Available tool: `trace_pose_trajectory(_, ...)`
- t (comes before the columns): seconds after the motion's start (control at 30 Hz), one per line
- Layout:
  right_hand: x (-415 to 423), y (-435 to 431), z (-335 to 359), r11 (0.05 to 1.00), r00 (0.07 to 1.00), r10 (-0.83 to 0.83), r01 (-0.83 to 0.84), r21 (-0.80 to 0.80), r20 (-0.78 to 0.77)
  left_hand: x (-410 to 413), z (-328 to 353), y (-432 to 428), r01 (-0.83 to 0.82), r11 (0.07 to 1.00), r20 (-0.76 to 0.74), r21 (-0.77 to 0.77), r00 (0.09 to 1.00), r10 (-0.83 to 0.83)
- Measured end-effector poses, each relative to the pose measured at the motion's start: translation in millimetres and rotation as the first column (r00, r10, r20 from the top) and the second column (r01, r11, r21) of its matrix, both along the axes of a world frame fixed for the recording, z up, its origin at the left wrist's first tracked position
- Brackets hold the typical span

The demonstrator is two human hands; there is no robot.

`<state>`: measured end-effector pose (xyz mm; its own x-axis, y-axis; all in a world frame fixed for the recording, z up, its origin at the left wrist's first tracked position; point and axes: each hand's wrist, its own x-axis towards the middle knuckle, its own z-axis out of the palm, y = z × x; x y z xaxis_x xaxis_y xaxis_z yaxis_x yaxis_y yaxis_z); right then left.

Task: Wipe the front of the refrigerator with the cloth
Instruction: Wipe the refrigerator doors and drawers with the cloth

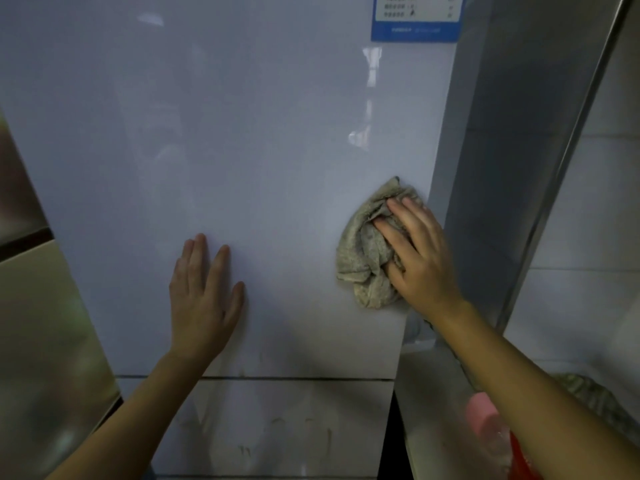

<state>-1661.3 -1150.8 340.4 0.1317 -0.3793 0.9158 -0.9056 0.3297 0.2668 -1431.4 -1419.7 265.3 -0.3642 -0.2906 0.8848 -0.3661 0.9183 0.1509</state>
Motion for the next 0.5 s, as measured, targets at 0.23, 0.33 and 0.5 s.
trace_pose_trajectory(0.23,-2.4,9.6,-53.4,0.992,0.999,-0.001,0.006,0.126,-0.037,1.4,-1.2,1.2,0.019,1.0,-0.018,0.009,1.0,-0.019)
trace_pose_trajectory(0.33,3.3,3.6,-75.0,0.975,0.994,0.035,-0.011,0.222,-0.106,2.3,0.0,0.8,0.025,1.0,-0.022,0.0,0.999,-0.025)
trace_pose_trajectory(0.5,5.6,-4.0,-87.7,0.937,0.974,0.081,-0.001,0.349,-0.213,12.3,3.5,-6.2,0.053,0.997,-0.009,-0.053,0.999,-0.054)
